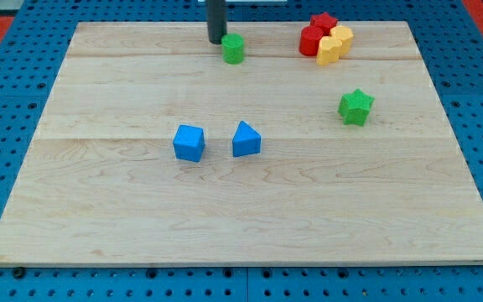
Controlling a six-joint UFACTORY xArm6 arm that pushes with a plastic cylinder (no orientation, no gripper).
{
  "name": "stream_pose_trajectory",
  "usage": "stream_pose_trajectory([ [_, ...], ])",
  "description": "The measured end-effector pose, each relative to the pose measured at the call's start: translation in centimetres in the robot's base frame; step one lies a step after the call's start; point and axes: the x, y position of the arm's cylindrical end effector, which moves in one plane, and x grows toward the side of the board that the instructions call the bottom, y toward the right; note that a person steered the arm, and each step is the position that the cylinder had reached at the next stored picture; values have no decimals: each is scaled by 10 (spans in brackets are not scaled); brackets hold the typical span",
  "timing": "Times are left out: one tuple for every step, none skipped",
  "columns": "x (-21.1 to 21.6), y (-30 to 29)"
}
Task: Push the green circle into the green star
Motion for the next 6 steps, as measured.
stream_pose_trajectory([
  [15,26],
  [49,30],
  [80,37],
  [99,48],
  [107,93],
  [122,120],
])
